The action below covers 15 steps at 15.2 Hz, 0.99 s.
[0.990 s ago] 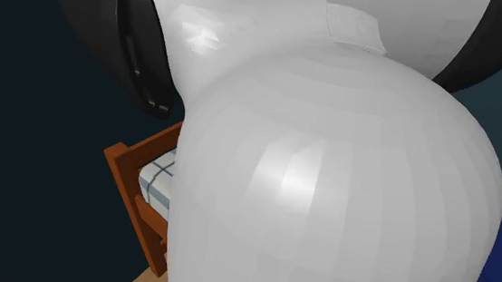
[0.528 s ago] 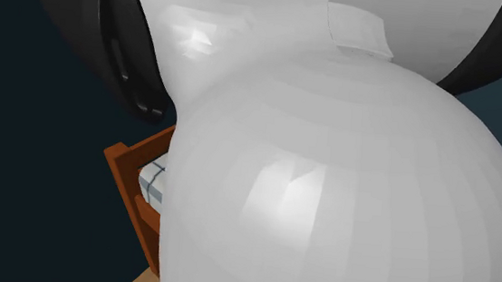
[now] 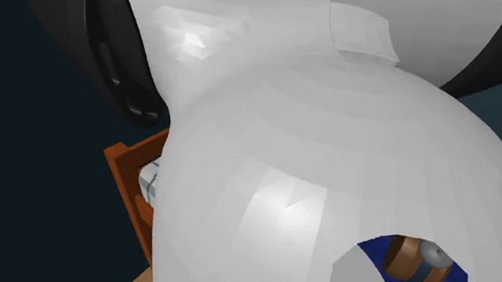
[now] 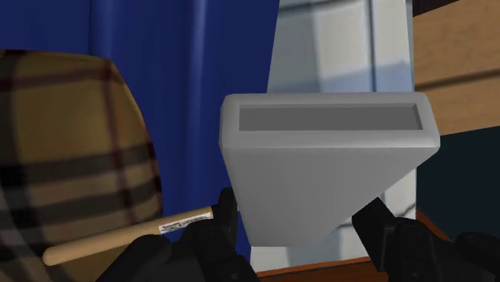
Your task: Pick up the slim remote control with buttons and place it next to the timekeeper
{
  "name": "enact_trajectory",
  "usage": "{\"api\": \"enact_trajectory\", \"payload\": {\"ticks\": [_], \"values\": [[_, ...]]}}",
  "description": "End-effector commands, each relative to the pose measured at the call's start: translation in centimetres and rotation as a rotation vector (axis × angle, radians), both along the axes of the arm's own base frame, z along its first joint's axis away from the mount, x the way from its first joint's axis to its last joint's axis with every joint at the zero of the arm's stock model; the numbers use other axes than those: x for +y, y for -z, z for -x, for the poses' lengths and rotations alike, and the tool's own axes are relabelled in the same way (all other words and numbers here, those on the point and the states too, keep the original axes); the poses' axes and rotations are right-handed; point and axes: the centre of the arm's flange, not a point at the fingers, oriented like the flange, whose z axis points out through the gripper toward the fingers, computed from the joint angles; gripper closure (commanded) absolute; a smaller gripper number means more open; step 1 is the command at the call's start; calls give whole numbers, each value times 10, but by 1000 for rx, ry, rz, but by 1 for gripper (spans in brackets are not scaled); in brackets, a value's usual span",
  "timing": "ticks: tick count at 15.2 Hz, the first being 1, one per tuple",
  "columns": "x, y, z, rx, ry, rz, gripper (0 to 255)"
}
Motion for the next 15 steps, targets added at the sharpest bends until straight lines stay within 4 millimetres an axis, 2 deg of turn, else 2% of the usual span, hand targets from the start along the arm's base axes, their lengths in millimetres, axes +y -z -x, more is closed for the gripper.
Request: {"api": "enact_trajectory", "payload": {"ticks": [1, 3, 15], "values": [[0, -10, 1, 0, 0, 0, 255], [0, -16, 1, 0, 0, 0, 255], [-158, -16, -3, 0, 0, 0, 255]]}}
